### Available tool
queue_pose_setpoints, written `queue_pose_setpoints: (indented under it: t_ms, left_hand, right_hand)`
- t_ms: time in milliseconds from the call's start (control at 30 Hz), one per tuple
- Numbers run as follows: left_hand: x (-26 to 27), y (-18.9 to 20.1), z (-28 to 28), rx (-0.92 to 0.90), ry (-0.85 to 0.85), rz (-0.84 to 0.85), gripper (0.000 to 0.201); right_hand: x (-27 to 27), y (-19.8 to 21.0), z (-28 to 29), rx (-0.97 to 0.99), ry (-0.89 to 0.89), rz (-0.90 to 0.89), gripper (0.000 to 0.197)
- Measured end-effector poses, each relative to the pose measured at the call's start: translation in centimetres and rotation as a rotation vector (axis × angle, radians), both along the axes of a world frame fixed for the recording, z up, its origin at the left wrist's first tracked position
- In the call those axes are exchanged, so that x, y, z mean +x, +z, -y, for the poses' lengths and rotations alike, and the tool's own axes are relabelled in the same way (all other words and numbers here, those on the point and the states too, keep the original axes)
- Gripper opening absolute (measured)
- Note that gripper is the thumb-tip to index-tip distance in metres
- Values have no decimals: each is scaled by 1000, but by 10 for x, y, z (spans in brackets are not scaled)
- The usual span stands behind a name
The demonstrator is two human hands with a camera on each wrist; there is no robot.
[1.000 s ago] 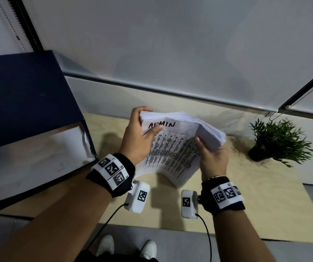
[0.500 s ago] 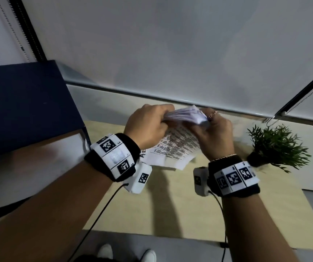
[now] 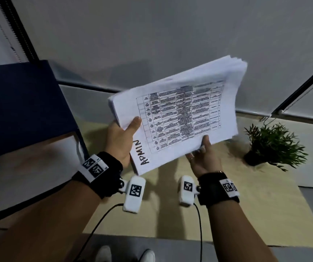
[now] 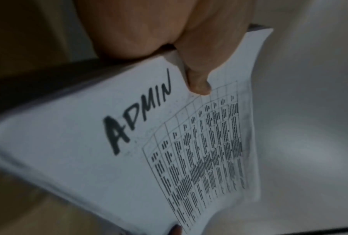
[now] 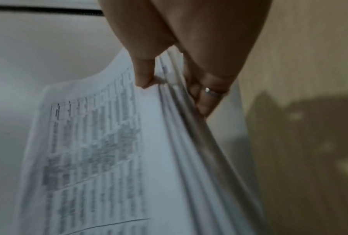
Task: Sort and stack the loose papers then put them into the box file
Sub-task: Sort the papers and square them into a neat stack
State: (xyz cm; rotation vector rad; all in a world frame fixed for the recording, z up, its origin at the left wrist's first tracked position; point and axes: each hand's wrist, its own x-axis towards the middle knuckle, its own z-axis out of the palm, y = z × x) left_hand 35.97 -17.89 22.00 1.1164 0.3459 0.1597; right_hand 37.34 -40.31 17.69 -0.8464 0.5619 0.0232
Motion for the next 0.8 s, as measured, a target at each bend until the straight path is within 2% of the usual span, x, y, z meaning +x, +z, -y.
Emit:
queue_pose_setpoints:
  t_ms: [100, 200, 300, 367, 433, 500, 600, 733, 800]
  left_hand:
    - [-3, -15, 0, -108, -125, -5, 35]
    - [-2, -20, -5, -62, -126, -38, 38]
    - [5, -15, -18, 137, -103, -88, 37]
    - [11, -12, -25, 311, -190, -106, 39]
    - [15, -9, -23, 376, -312, -113, 47]
    - [15, -4, -14, 431, -366, -69, 48]
    - [13, 2, 2, 530, -252, 45, 34]
    - [2, -3, 10, 556, 101, 161, 22]
    - [-4, -11, 10, 540, 178, 207, 25]
  right_hand:
    - [7, 2, 5, 117, -66, 167, 48]
    - [5, 8, 20, -22, -148, 257, 41]
    - [-1, 17, 36, -193, -163, 346, 40]
    - [-4, 24, 44, -299, -149, 398, 27]
    - [-6, 29, 48, -391, -99, 458, 15]
    - [-12, 37, 44, -593, -17, 474, 10]
    - [-14, 36, 31, -808, 58, 478, 13]
    - [-17, 36, 10, -830, 39, 540, 13]
    - [-25, 34, -1, -838, 28, 586, 12]
